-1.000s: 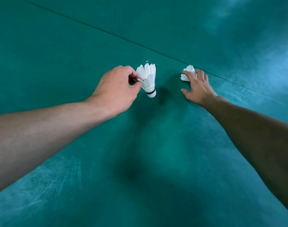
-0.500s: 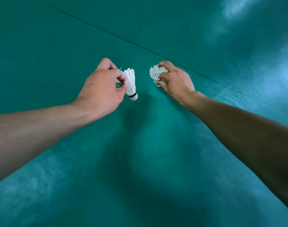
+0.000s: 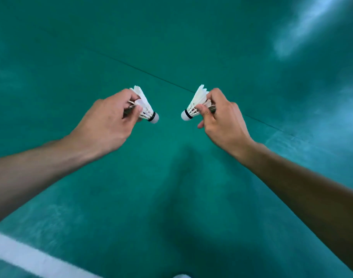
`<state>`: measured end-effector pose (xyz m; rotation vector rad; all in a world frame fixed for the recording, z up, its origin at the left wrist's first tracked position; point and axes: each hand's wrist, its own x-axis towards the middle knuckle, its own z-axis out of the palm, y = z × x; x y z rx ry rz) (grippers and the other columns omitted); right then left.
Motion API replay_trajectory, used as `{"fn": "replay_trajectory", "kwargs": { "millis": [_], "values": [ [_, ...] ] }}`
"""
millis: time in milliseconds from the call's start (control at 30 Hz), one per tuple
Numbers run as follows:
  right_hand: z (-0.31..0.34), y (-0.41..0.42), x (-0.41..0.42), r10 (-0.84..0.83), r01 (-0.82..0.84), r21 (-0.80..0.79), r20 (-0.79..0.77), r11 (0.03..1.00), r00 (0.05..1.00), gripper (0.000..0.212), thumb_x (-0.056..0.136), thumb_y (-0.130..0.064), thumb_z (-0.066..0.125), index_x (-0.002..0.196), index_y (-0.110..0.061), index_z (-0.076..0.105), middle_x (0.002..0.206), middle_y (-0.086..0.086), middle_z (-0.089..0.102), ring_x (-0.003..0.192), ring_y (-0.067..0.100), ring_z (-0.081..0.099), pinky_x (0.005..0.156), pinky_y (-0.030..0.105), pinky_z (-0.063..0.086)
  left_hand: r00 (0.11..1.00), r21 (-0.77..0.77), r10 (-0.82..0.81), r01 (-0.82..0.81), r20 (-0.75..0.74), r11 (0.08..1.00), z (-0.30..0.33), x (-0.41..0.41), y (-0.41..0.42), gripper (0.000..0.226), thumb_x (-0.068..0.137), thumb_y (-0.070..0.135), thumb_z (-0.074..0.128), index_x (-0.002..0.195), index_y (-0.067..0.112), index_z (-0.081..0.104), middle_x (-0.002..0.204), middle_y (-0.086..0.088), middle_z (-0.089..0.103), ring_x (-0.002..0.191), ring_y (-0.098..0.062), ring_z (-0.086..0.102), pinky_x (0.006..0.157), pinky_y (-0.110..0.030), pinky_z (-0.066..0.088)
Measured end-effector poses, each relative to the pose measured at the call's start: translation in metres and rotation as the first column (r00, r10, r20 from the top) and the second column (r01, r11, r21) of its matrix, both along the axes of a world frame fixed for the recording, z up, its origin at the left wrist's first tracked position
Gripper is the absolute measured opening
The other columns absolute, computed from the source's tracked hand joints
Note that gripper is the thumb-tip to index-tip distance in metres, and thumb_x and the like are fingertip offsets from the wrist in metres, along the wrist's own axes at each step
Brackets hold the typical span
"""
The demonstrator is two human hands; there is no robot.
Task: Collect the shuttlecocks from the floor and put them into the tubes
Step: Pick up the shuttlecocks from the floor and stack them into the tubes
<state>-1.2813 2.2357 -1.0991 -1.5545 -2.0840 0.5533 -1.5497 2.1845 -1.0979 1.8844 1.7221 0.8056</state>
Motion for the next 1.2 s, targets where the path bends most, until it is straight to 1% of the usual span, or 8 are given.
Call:
{"fn": "replay_trajectory", "kwargs": {
  "millis": [67, 200, 367, 533, 667, 800, 1033, 1200],
  "values": [
    [0.063, -0.012, -0.027, -0.007, 0.004, -0.025, -0.092, 1.0, 0.996, 0.017, 0.1, -0.033, 0.059, 0.093, -0.028, 0.043, 0.08, 0.001, 0.072, 0.072, 0.03, 0.071, 0.066, 0.048, 0.055, 1.0, -0.032, 0.009, -0.01, -0.019, 0.999, 0.065, -0.024, -0.016, 0.009, 0.102, 0.036, 0.056, 0.099, 0.028, 0.058, 0.073, 0.001, 0.068, 0.063, -0.025, 0.059, 0.061, -0.041, 0.048],
    [0.198, -0.017, -0.076, -0.005, -0.009, -0.114, -0.121, 0.993, 0.993, 0.018, 0.102, -0.031, 0.057, 0.092, -0.026, 0.043, 0.078, 0.004, 0.071, 0.076, 0.034, 0.071, 0.069, 0.049, 0.055, 0.998, -0.112, 0.053, -0.051, 0.018, 0.992, 0.218, -0.055, -0.052, 0.01, 0.095, 0.035, 0.068, 0.087, 0.03, 0.068, 0.066, 0.008, 0.064, 0.047, -0.009, 0.038, 0.041, -0.018, 0.029],
    [0.392, -0.049, -0.145, -0.044, -0.018, -0.244, -0.245, 0.97, 0.969, 0.015, 0.102, -0.026, 0.061, 0.091, -0.018, 0.055, 0.068, -0.01, 0.063, 0.062, 0.025, 0.052, 0.061, 0.037, 0.043, 0.983, -0.161, 0.136, -0.155, -0.122, 0.975, 0.451, -0.079, -0.108, 0.022, 0.092, 0.024, 0.074, 0.074, 0.034, 0.067, 0.055, 0.013, 0.05, 0.046, -0.013, 0.036, 0.042, -0.015, 0.028],
    [0.566, -0.121, -0.227, 0.141, -0.261, -0.203, -0.466, 0.944, 0.874, 0.02, 0.087, -0.048, 0.068, 0.093, -0.029, 0.075, 0.053, -0.014, 0.044, 0.052, 0.011, 0.032, 0.053, 0.033, 0.033, 0.91, -0.107, 0.227, -0.279, -0.348, 0.954, 0.647, -0.119, -0.189, 0.012, 0.091, 0.015, 0.075, 0.098, 0.025, 0.077, 0.098, 0.018, 0.074, 0.083, -0.007, 0.064, 0.066, -0.015, 0.04],
    [0.674, -0.219, -0.285, 0.378, -0.533, -0.152, -0.547, 0.833, 0.747, 0.024, 0.086, -0.052, 0.063, 0.104, -0.038, 0.074, 0.049, -0.015, 0.034, 0.049, 0.01, 0.026, 0.049, 0.03, 0.026, 0.726, -0.182, 0.61, -0.678, -0.318, 0.713, 0.757, -0.156, -0.31, 0.01, 0.095, 0.03, 0.066, 0.087, 0.034, 0.072, 0.07, 0.019, 0.069, 0.055, 0.0, 0.064, 0.049, -0.012, 0.038],
    [0.748, -0.341, -0.329, 0.585, -0.73, -0.023, -0.581, 0.683, 0.566, 0.02, 0.091, -0.037, 0.069, 0.098, -0.023, 0.081, 0.073, -0.027, 0.071, 0.059, -0.008, 0.049, 0.059, 0.029, 0.046, 0.516, -0.169, 0.79, -0.856, -0.332, 0.488, 0.821, -0.162, -0.467, 0.014, 0.097, 0.032, 0.061, 0.088, 0.034, 0.072, 0.056, 0.011, 0.068, 0.043, -0.002, 0.059, 0.041, -0.015, 0.04],
    [0.815, -0.593, -0.39, 0.771, -0.919, 0.088, -0.579, 0.383, 0.266, 0.012, 0.092, -0.021, 0.077, 0.1, -0.015, 0.083, 0.097, -0.006, 0.08, 0.081, -0.002, 0.068, 0.076, 0.028, 0.055, 0.073, 0.088, 0.908, -0.989, -0.414, 0.12, 0.883, -0.119, -0.763, 0.011, 0.097, 0.027, 0.064, 0.091, 0.023, 0.072, 0.083, -0.003, 0.073, 0.072, -0.028, 0.071, 0.064, -0.037, 0.054],
    [0.852, -0.797, -0.407, 0.788, -0.978, 0.197, -0.611, 0.065, -0.071, 0.015, 0.092, -0.029, 0.072, 0.101, -0.022, 0.082, 0.08, -0.03, 0.07, 0.074, -0.01, 0.066, 0.07, 0.017, 0.049, -0.238, 0.254, 0.886, -0.957, -0.398, -0.143, 0.921, -0.067, -0.962, 0.006, 0.089, 0.019, 0.071, 0.088, 0.024, 0.075, 0.083, -0.001, 0.074, 0.071, -0.032, 0.063, 0.063, -0.034, 0.05]
  ]
}}
